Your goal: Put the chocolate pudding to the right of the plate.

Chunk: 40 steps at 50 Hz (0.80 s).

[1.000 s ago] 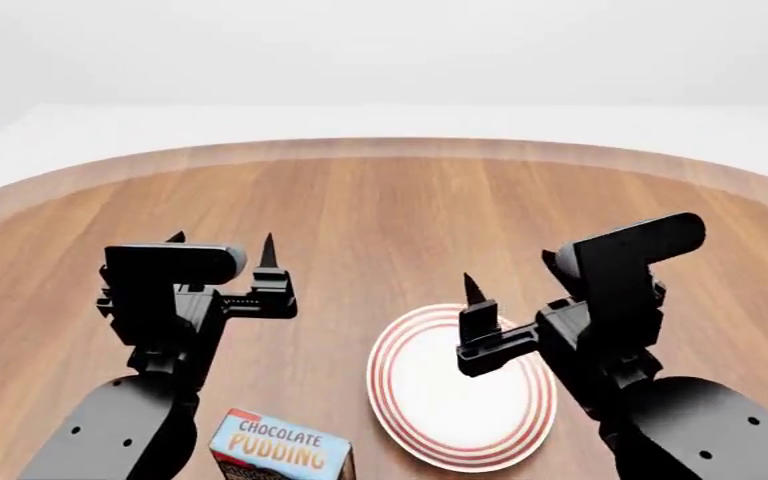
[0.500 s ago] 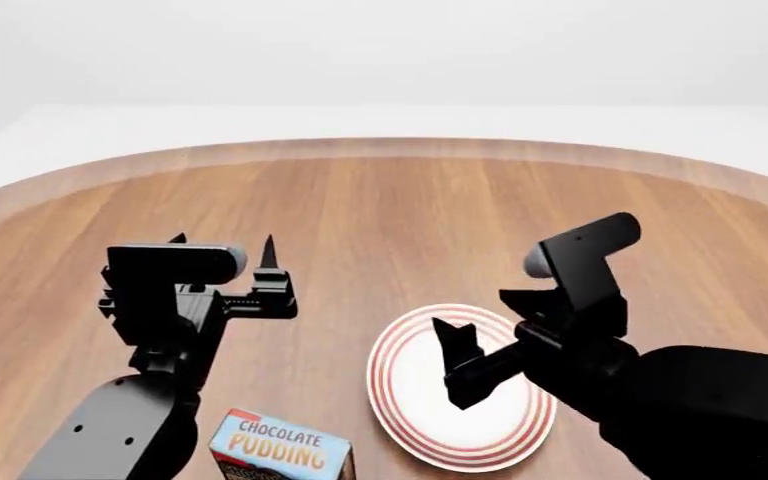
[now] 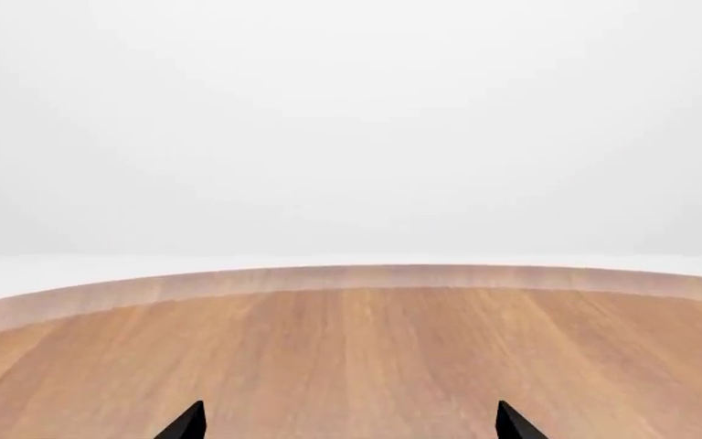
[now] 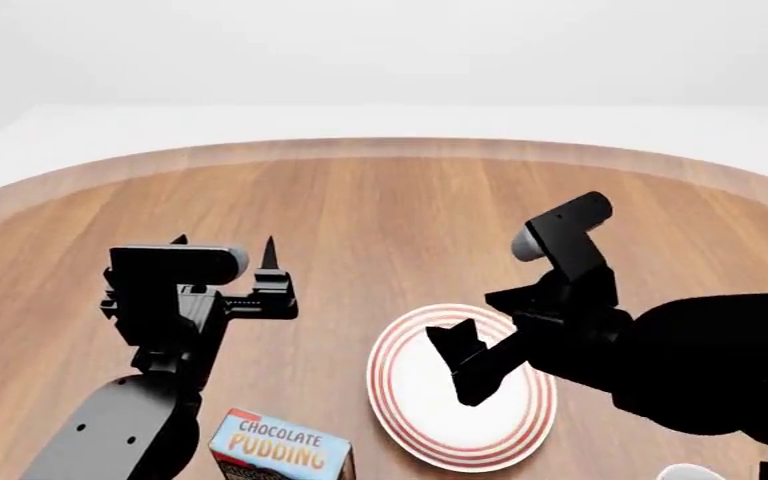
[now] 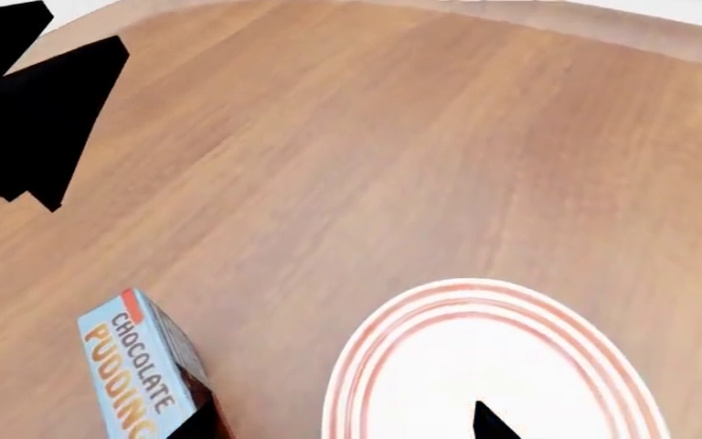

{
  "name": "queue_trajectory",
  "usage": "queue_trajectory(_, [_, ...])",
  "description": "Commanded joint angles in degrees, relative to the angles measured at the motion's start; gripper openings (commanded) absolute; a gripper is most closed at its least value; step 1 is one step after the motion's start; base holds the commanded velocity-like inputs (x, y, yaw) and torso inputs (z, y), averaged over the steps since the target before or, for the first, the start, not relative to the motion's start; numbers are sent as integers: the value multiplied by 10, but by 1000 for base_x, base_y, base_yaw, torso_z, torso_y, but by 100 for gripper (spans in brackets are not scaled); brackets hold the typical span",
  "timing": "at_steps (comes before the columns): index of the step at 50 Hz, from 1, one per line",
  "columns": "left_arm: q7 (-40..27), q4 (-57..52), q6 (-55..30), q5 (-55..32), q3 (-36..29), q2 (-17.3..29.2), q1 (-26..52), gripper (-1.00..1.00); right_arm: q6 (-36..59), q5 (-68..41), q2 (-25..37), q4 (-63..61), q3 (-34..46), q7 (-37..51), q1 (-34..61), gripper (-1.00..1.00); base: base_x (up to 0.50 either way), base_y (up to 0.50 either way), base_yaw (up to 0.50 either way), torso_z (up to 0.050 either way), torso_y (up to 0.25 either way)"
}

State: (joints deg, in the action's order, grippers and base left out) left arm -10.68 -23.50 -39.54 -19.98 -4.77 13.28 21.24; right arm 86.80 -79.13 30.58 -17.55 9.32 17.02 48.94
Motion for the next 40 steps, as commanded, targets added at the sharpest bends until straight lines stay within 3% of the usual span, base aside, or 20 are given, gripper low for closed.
queue_trajectory(1, [-2, 6, 3, -2, -3, 1, 1, 100, 0, 11, 17, 47, 59, -33, 42, 100, 0, 0, 0, 0, 0])
queue_trajectory(20, [-5, 12, 9, -5, -5, 5, 0, 100, -17, -13, 20, 10, 111, -89, 78, 100, 0, 0, 0, 0, 0])
queue_trajectory(31, [-7, 19, 13, -6, -6, 6, 0, 100, -53, -6, 19, -27, 139, -181, 92, 100, 0, 0, 0, 0, 0])
queue_trajectory(40, [-8, 22, 16, -8, -8, 7, 1, 100, -63, -4, 15, -21, 153, -190, 94, 100, 0, 0, 0, 0, 0])
